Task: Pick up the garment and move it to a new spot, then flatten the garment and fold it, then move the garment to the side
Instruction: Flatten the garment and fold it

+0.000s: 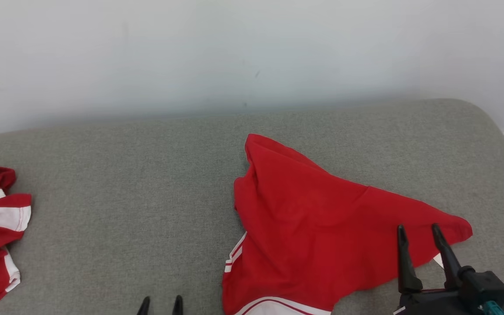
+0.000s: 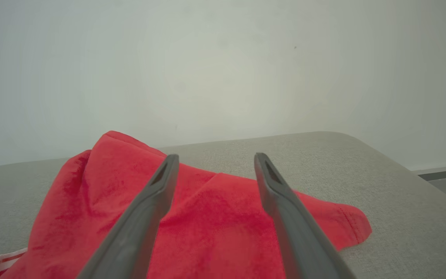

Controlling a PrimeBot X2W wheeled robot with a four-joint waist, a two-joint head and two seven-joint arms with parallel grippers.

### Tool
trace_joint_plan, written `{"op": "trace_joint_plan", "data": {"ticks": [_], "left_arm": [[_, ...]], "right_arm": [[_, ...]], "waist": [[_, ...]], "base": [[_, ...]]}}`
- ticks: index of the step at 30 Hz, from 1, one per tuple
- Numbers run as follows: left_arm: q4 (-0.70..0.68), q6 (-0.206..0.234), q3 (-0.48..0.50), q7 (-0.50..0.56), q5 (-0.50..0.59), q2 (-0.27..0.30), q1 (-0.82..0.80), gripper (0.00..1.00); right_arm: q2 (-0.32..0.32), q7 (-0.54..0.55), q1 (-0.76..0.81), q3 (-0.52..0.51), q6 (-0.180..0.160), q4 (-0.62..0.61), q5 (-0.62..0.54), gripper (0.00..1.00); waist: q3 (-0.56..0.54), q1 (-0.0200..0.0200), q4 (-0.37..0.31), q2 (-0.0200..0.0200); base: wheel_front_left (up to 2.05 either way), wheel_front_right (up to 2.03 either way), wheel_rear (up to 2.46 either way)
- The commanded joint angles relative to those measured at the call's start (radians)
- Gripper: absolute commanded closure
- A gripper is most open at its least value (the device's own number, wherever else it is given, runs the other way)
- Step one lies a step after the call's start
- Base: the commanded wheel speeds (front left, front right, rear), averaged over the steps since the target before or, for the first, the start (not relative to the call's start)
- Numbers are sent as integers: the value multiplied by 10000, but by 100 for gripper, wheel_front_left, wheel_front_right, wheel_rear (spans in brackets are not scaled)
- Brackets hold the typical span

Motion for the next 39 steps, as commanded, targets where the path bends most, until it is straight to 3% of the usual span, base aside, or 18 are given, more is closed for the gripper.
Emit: {"op": "trace_joint_plan", "data": {"ticks": [1, 9, 25, 26, 28, 32, 39], "left_arm": [[131, -68, -129, -30, 139, -3, -258, 0], [1151, -273, -986, -30, 496, 3, -1392, 0], [3626, -434, -1585, -30, 297, 4, -3023, 0], [3773, -443, -1641, -30, 221, 3, -3129, 50], [4017, -456, -1725, -30, 110, 3, -3353, 100], [4108, -468, -1626, -30, -167, 6, -3645, 100], [2967, -421, -564, -30, -95, 201, -3150, 100]], "right_arm": [[39, -25, 81, 106, 34, 41, 44, 0], [63, -27, -134, 568, 36, 165, 269, 0], [66, -28, -187, 1265, 36, 458, 613, 0], [65, -28, -197, 1278, 36, 463, 631, 0], [65, -28, -194, 1291, 36, 482, 660, 0], [67, -28, -227, 1269, 36, 534, 689, 0], [66, -28, -94, 1162, 36, 582, 696, 0]], "waist": [[16, 0, -104, 0], [100, 0, -613, 0], [451, 0, -1381, 0], [483, 0, -1385, 0], [529, 0, -1357, 0], [590, 0, -1131, 0], [518, 0, -314, 0]], "base": [[0, 0, 0], [0, 0, 0], [0, 0, 0], [0, 0, 0], [0, 0, 0], [0, 0, 0], [0, 0, 0]]}}
